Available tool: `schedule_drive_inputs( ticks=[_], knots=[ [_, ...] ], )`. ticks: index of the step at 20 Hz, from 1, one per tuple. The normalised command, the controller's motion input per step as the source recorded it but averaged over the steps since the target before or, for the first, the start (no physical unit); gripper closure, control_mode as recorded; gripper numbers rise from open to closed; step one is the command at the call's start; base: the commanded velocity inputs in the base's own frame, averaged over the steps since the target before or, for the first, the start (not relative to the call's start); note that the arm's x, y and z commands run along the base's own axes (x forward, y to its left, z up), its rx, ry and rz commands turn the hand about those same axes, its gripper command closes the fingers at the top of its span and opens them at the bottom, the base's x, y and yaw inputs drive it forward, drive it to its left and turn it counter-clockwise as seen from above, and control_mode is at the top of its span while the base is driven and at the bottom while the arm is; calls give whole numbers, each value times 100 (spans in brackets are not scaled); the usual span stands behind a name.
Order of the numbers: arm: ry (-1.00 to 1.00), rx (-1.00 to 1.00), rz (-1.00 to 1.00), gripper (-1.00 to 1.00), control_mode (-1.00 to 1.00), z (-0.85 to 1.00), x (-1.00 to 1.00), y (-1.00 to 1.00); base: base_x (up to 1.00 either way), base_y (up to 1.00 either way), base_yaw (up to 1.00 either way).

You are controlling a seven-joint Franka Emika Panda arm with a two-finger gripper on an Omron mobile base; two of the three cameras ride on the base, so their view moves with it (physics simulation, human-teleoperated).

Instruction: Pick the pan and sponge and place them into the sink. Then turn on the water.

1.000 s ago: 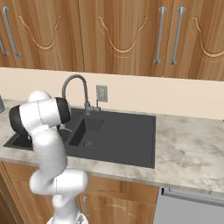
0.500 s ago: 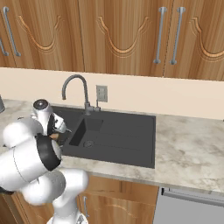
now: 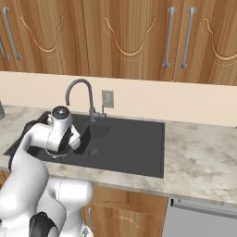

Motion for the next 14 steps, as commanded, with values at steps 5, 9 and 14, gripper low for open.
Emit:
schedule_drive_inputs(
  ticks=[5,9,14],
  knots=[
    [7,15,-6,-100,-100,4,-3,-27,0,0,0],
    [30,41,-27,-100,-100,63,22,-42,0,0,0],
    [20,46,-31,-100,-100,52,61,-21,0,0,0]
  ],
)
